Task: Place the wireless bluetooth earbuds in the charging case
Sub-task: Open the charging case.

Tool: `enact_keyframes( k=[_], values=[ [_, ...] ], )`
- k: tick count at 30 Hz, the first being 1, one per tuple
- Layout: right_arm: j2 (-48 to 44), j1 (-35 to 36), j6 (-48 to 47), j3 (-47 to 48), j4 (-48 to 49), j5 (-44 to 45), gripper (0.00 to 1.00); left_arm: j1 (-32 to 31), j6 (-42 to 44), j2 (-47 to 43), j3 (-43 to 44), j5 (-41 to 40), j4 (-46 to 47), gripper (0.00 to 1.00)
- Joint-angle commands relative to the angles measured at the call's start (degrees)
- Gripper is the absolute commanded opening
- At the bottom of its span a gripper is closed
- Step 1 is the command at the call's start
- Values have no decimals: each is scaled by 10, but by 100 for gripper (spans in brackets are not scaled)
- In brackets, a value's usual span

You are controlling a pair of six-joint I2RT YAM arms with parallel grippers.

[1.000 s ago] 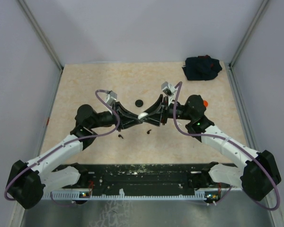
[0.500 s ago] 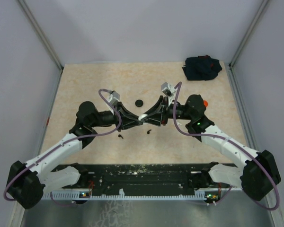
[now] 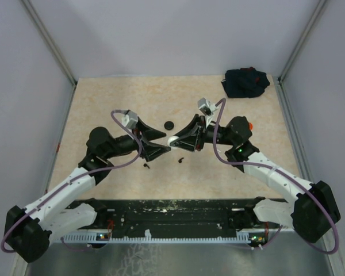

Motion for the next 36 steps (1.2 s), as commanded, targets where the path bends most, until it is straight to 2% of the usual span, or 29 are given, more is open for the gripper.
enact_keyframes(
  k=[1, 2, 12, 19, 23, 30, 33, 36],
  values=[
    [-1, 5, 10, 0, 52, 12, 5, 4, 24, -30, -11, -31, -3, 91],
    [0, 5, 11, 1, 54, 13, 5, 4, 30, -32, -11, -25, -2, 99],
    [14, 16, 15, 18, 58, 10, 5, 4, 3, -7, -5, 43, 44, 99],
    [25, 24, 15, 23, 61, 1, 5, 4, -9, 27, 19, 98, 45, 80],
    [29, 27, 13, 26, 60, -6, 5, 4, -15, 39, 26, 111, 42, 67],
    [33, 31, 4, 26, 56, -10, 5, 4, -29, 47, 34, 126, 48, 52],
    [34, 33, -1, 26, 51, -14, 5, 4, -32, 49, 36, 128, 47, 41],
    [35, 34, -9, 30, 40, -19, 6, 4, -30, 50, 37, 132, 44, 27]
  ],
)
